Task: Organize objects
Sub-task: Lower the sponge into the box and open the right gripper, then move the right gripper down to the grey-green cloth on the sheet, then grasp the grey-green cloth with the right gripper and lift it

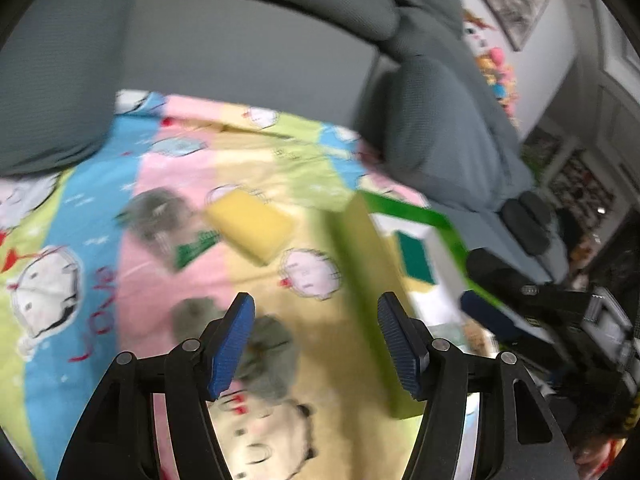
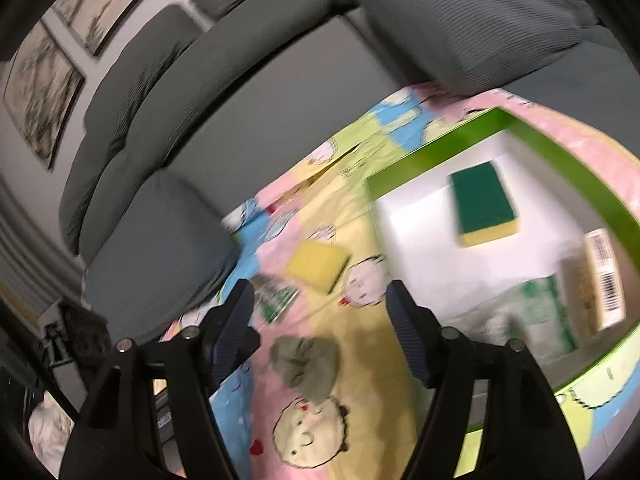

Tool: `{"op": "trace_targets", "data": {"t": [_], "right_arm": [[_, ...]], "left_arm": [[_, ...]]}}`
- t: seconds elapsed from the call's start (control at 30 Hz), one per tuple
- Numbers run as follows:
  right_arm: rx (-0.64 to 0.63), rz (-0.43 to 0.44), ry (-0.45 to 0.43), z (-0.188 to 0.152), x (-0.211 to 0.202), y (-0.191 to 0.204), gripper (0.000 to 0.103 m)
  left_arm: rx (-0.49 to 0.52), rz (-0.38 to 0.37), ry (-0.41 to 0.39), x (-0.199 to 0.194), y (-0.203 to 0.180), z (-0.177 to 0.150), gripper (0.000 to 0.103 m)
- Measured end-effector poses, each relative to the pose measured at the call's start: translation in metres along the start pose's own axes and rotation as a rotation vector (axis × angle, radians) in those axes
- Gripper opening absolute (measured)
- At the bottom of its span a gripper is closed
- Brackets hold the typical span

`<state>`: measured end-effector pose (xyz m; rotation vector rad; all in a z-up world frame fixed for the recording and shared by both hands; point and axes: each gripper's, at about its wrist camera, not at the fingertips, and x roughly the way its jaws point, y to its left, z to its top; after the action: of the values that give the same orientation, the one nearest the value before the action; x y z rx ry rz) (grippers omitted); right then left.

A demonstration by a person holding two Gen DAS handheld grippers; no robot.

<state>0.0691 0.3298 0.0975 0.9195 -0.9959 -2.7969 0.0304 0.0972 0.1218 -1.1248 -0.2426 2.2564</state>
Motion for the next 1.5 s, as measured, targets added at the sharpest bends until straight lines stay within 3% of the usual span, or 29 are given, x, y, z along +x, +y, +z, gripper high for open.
{"op": "trace_targets", "data": {"t": [0.27, 0.4, 0.57, 0.8, 1.1, 1.37, 1.5], "right_arm": [[-0.060, 0.071, 0.105, -0.015, 0.031, 0.031, 0.076], [-0.064, 0.075, 0.193, -0.026, 0.052, 0.041, 0.076], [-0.102, 0.014, 0.245, -0.039, 0.072, 0.052, 0.076], [-0.071, -0.044, 0.338, -0.049, 0.102, 0.047, 0.076], [-0.053, -0.101, 0.385, -0.049, 0.125, 0.037, 0.074], [-0.033, -0.089, 0.455, -0.054, 0.149, 0.033, 0.062], [-0.009, -0.052, 0.496, -0.058, 0.158, 0.031, 0.049]], "left_arm": [[-0.039, 0.124, 0.082, 0.001, 0.032, -0.017, 0.064], [-0.105, 0.091, 0.172, 0.016, 0.057, -0.023, 0.064], [-0.144, 0.064, 0.212, 0.025, 0.070, -0.031, 0.064], [-0.142, 0.020, 0.244, 0.040, 0.070, -0.036, 0.064], [-0.132, 0.009, 0.228, 0.048, 0.070, -0.033, 0.064], [-0.121, -0.004, 0.224, 0.053, 0.074, -0.029, 0.064], [-0.074, 0.017, 0.214, 0.055, 0.070, -0.029, 0.054]]}}
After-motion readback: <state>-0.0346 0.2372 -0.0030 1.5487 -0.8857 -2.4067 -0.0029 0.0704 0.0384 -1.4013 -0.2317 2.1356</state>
